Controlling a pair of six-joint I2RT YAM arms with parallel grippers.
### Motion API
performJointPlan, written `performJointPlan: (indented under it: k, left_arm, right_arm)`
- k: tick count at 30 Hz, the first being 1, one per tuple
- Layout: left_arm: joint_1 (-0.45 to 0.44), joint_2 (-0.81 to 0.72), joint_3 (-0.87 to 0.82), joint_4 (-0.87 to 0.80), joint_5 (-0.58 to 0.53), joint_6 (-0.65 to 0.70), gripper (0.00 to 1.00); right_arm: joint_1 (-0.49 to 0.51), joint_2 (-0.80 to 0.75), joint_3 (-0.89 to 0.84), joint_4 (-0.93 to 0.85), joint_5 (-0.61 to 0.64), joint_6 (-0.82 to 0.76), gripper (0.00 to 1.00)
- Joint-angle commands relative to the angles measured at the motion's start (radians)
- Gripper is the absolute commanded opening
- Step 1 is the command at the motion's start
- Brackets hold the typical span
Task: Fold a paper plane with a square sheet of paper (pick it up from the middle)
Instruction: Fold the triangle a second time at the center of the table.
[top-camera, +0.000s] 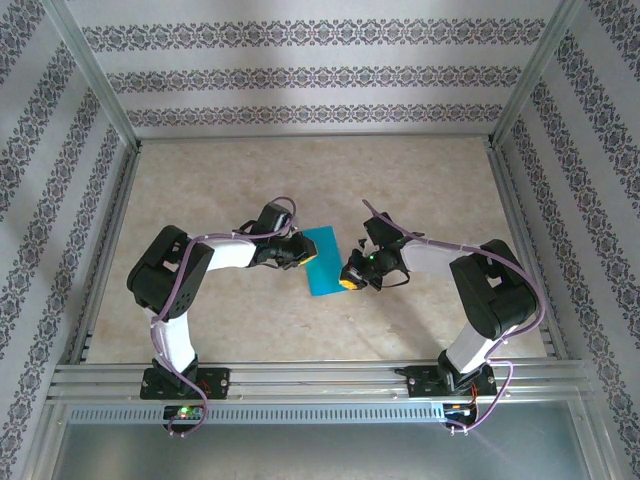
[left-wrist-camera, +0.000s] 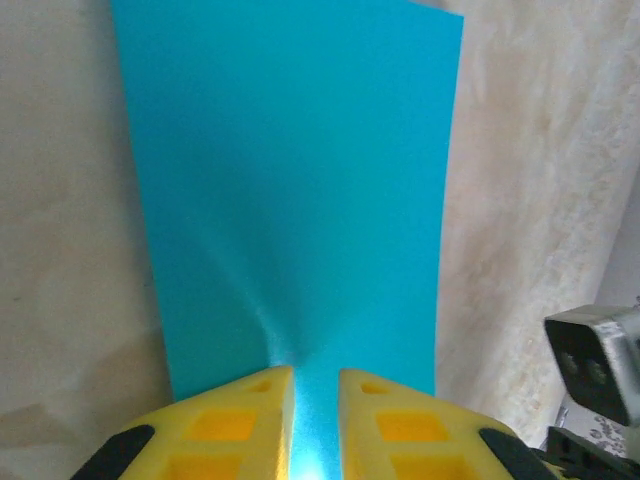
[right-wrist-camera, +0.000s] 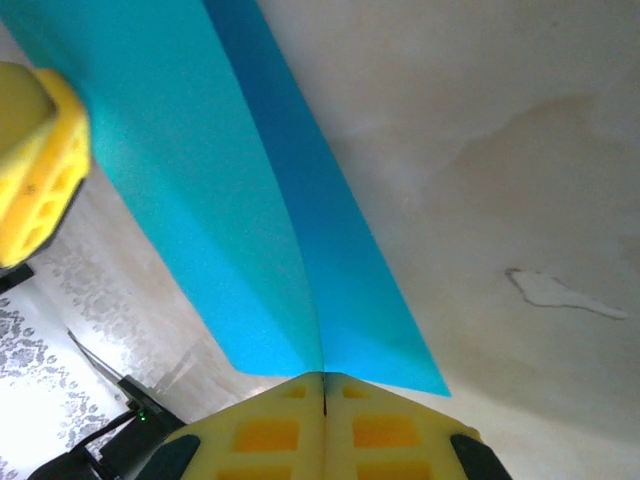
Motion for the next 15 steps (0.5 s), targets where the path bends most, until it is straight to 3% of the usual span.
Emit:
performJointPlan:
  k: [1,15]
  left_arm:
    - [-0.013,0.033,0.024,-0.065,-0.015,0.030,0.18]
    - [-0.013,0.052,0.034,-0.098,-0.028,0.049,0.18]
  right_arm:
    - [0.000,-0.013,0.036,-0.019,-0.025,-0.019,0.01]
    - [0.034,0.085,0.138,0.106,-0.075,-0.014,0.02]
